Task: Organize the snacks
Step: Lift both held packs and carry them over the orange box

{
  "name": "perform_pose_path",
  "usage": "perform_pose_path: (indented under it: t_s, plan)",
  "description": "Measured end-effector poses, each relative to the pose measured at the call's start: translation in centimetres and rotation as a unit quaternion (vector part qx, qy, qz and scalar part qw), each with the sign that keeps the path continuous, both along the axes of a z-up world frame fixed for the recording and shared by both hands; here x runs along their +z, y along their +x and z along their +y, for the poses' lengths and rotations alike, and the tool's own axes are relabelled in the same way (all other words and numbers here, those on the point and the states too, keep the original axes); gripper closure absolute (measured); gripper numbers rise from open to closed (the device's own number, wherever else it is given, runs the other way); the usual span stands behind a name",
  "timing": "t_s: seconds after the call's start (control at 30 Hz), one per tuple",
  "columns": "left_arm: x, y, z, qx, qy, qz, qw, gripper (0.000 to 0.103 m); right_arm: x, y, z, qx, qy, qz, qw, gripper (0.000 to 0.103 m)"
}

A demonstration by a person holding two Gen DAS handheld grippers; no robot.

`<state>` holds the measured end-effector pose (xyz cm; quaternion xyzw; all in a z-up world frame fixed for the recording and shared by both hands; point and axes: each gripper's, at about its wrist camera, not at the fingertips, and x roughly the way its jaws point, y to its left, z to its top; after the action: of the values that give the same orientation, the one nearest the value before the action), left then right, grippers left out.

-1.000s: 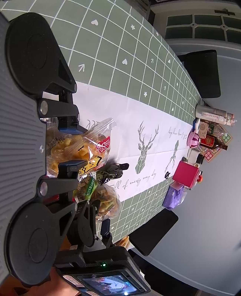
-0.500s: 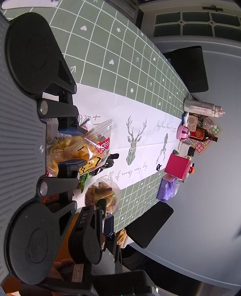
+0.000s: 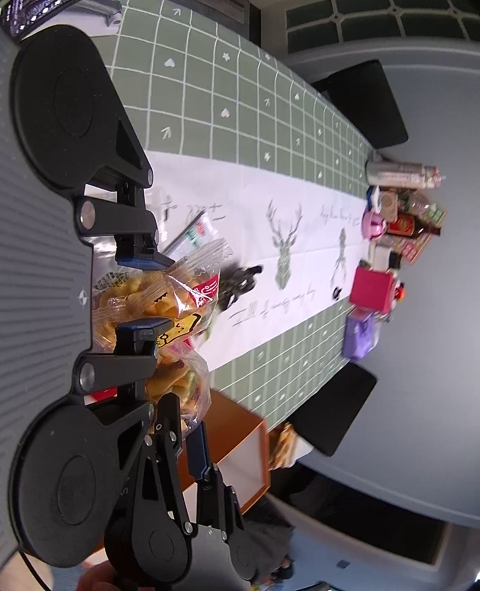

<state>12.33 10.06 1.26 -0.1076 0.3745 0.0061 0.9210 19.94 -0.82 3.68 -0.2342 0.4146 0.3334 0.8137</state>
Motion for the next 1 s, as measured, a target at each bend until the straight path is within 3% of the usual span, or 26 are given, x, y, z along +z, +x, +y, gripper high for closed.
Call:
perform_pose_path:
  t_s: [0.17, 0.37, 0.53, 0.77, 1.0]
  plan:
    - [0.3, -0.7, -1.7, -0.04, 0.009, 0.029, 0.9987, 0.074, 0.8, -1.8, -3.0, 0.003, 0.01, 0.035, 0.999, 0.073]
    - [2.0, -1.1, -3.4, -0.081, 0.046, 0.039, 0.9949, 0.074, 3.2, -3.3, -6.0, 0.002, 0.027, 0.032, 0.999, 0.073]
    - [4.9, -0.8, -5.8, -0.119, 0.106, 0.023, 0.987, 0.074, 5.7, -3.3, -8.5, -0.008, 0.036, 0.012, 0.999, 0.073]
    - [7.6, 1.2, -11.1, -0.183, 0.184, -0.008, 0.9656, 0.074, 8.3, -2.1, -12.1, -0.039, 0.021, -0.034, 0.998, 0.073]
    - [8.1, 3.8, -17.0, -0.249, 0.236, -0.024, 0.9389, 0.074, 7.4, 0.3, -15.8, -0.08, -0.017, -0.039, 0.996, 0.073]
